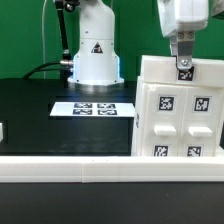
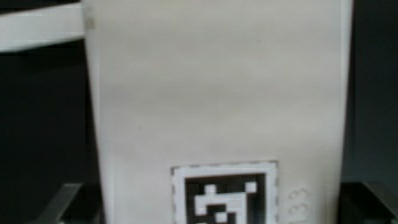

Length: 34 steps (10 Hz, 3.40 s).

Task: Assemble cabinet

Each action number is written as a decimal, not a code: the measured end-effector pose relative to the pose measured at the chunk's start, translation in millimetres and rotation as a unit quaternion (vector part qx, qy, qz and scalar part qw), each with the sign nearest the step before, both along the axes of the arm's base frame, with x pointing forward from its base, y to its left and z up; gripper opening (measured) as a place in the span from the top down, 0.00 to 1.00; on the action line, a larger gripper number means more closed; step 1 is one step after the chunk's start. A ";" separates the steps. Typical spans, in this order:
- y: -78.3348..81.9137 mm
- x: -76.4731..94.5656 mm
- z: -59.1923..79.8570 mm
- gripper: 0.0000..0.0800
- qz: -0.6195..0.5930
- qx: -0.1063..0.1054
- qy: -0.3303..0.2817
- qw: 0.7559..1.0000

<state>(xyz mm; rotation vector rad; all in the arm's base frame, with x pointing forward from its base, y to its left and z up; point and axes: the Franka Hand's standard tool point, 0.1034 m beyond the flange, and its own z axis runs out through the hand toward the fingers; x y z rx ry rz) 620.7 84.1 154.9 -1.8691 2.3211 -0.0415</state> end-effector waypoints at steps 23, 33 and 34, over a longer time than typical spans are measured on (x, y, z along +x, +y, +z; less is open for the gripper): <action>1.3 11.4 24.9 0.00 0.074 0.037 -0.020 0.996; -12.2 18.0 23.4 0.00 0.572 -0.047 -0.072 0.816; -13.6 16.5 21.0 0.00 0.610 -0.050 -0.073 0.788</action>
Offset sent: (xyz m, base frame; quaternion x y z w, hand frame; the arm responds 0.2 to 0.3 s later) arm 0.0000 0.0000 0.0000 0.0000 0.0000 0.1296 0.9916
